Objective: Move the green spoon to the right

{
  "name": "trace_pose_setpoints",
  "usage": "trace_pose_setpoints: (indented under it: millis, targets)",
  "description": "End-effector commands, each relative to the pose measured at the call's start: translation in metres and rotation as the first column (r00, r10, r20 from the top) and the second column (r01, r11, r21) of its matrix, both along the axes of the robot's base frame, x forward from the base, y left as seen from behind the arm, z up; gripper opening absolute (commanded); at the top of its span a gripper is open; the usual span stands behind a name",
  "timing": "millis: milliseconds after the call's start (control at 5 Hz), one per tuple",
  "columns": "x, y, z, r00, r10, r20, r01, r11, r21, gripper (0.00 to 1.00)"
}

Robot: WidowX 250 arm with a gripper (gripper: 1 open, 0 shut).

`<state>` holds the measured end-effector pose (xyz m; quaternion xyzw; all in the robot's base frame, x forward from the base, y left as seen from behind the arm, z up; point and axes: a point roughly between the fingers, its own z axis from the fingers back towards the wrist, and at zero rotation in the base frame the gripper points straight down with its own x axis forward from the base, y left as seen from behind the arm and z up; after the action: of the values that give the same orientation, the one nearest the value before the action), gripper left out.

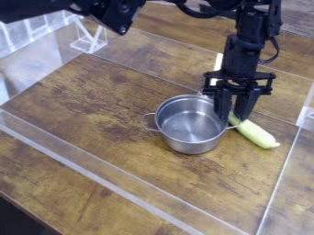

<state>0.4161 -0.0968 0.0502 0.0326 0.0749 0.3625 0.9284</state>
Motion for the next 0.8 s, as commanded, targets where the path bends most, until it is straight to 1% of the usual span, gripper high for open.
trace_pose_setpoints:
  millis: [0,200,400,600]
  targets:
    - [0.008,0.002,0.036,0.996,-0.046,0.074,0.049,0.998,-0.031,0.00]
    - [0.011,-0.011,0.033,0.996,-0.062,0.068,0.065,0.997,-0.044,0.00]
    - [0.013,-0.023,0.027,0.995,-0.076,0.061,0.079,0.996,-0.052,0.00]
    - [0.014,-0.035,0.020,0.994,-0.091,0.054,0.095,0.994,-0.059,1.00]
